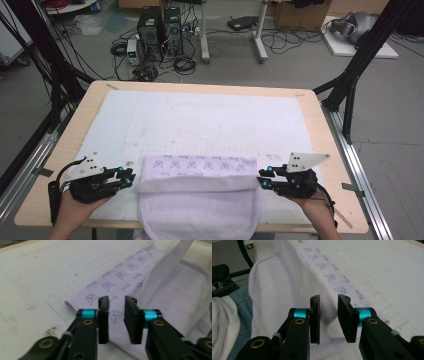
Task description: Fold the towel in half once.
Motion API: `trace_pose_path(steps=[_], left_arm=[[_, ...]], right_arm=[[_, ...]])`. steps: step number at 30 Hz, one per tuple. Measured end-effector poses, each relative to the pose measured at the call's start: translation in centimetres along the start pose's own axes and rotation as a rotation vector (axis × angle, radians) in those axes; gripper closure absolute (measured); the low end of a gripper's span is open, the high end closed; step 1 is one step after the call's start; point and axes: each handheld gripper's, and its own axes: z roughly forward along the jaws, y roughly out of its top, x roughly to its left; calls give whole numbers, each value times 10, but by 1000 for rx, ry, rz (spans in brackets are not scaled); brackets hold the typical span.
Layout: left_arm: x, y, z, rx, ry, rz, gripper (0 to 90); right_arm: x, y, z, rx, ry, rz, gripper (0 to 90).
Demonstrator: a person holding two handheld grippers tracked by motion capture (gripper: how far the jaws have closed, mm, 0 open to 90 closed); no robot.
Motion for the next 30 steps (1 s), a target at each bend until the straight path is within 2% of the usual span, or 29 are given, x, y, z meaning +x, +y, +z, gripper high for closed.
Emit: trace_pose_path(steps=[2,4,9,11,14,16,17,20,21,23,25,28,30], left_arm=[[3,1,3,0,14,-5,630],[6,3,11,0,33,6,610],[21,6,44,12,73,-11,556],[27,7,57,43,110,-1,525],[36,6,72,83,132,-7,506],[42,4,81,121,141,-15,482],[45,3,86,140,159,-11,475],[52,0,95,179,167,-28,440],[55,-2,98,206,163,-30,435],[58,-5,103,234,139,-43,501],[58,-6,106,224,111,-35,599],[53,-5,108,214,114,0,765],[54,-3,108,218,116,8,836]], right_arm=[[-2,0,0,7,-7,3,674],[-8,1,3,18,-22,15,652],[-32,5,29,73,-78,25,588],[-42,3,41,112,-111,32,562],[-58,-1,56,167,-147,55,506],[-67,-4,64,179,-149,92,497],[-70,-5,67,185,-152,94,493],[-75,-10,77,222,-147,112,477],[-76,-11,79,234,-151,109,473],[-79,-15,84,257,-150,129,499],[-80,-19,87,258,-139,134,557],[-79,-20,87,244,-106,130,709],[-79,-17,86,247,-84,123,825]])
